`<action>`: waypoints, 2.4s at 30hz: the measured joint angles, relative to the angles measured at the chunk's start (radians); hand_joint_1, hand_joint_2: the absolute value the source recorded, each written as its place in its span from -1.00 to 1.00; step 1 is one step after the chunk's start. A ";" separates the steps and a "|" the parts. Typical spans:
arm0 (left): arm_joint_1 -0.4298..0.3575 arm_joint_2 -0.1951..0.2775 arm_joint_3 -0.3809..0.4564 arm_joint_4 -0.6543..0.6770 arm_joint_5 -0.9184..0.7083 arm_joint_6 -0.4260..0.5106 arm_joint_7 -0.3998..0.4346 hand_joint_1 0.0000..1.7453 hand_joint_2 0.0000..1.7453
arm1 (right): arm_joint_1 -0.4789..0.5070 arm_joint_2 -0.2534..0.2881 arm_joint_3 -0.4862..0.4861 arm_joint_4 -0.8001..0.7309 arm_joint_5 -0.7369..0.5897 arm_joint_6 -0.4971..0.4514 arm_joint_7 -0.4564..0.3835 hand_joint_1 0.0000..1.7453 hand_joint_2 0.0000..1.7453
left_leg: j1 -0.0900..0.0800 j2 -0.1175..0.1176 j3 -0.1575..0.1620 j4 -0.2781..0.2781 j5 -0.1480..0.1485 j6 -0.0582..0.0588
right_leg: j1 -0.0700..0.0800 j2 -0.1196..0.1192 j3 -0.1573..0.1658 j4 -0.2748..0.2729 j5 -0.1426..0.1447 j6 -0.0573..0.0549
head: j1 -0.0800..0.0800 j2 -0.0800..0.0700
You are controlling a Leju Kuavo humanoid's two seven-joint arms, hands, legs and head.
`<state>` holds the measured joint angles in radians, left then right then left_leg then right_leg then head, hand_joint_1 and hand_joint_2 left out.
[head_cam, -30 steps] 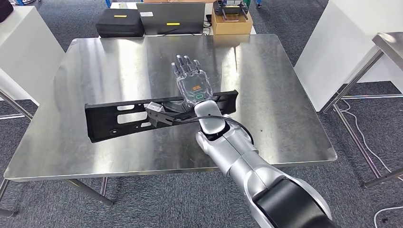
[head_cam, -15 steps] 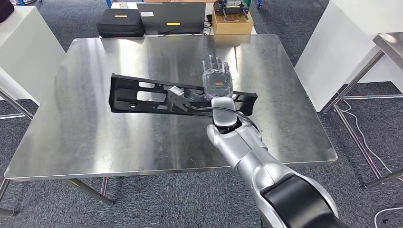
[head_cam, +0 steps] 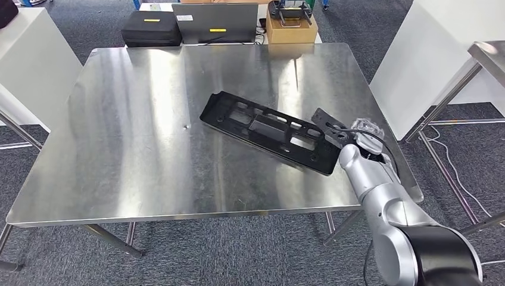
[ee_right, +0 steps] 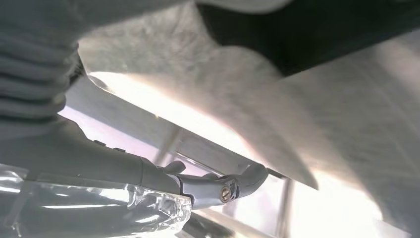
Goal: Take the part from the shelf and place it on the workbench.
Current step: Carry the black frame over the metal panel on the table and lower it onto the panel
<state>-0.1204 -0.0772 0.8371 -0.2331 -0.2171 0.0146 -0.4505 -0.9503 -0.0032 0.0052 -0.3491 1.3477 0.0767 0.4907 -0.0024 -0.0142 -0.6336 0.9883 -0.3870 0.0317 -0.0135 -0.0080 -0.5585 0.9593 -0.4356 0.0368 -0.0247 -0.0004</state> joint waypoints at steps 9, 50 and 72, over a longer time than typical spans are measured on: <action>-0.014 0.000 -0.014 0.000 -0.004 0.000 0.002 -1.00 -1.00 | 0.011 -0.037 -0.045 0.007 0.000 -0.002 0.000 -1.00 1.00 | 0.002 0.004 0.000 0.000 0.000 0.000 | 0.000 0.002 -0.002 0.000 0.000 0.000 | 0.000 0.000; 0.018 -0.015 0.151 -0.008 -0.026 0.019 -0.130 -1.00 -1.00 | 0.663 0.196 0.060 -1.080 -1.037 -0.326 -0.895 -1.00 1.00 | 0.004 0.001 0.003 -0.001 -0.006 -0.004 | 0.001 0.001 0.001 0.000 -0.007 0.002 | 0.000 0.000; 0.024 -0.023 0.196 -0.008 -0.019 -0.012 -0.067 -1.00 -1.00 | 0.923 0.215 0.129 -1.124 -1.143 -0.240 -0.929 -1.00 1.00 | -0.003 0.005 0.013 -0.006 -0.007 0.035 | -0.011 0.005 -0.111 0.299 -0.168 0.002 | 0.004 0.000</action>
<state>-0.0966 -0.0998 1.0335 -0.2413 -0.2361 0.0029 -0.5178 -0.0269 0.2113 0.1346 -1.4731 0.2044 -0.1629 -0.4387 -0.0058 -0.0090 -0.6205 0.9821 -0.3939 0.0665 -0.0249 -0.0035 -0.6696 1.2584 -0.6037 0.0390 -0.0208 -0.0004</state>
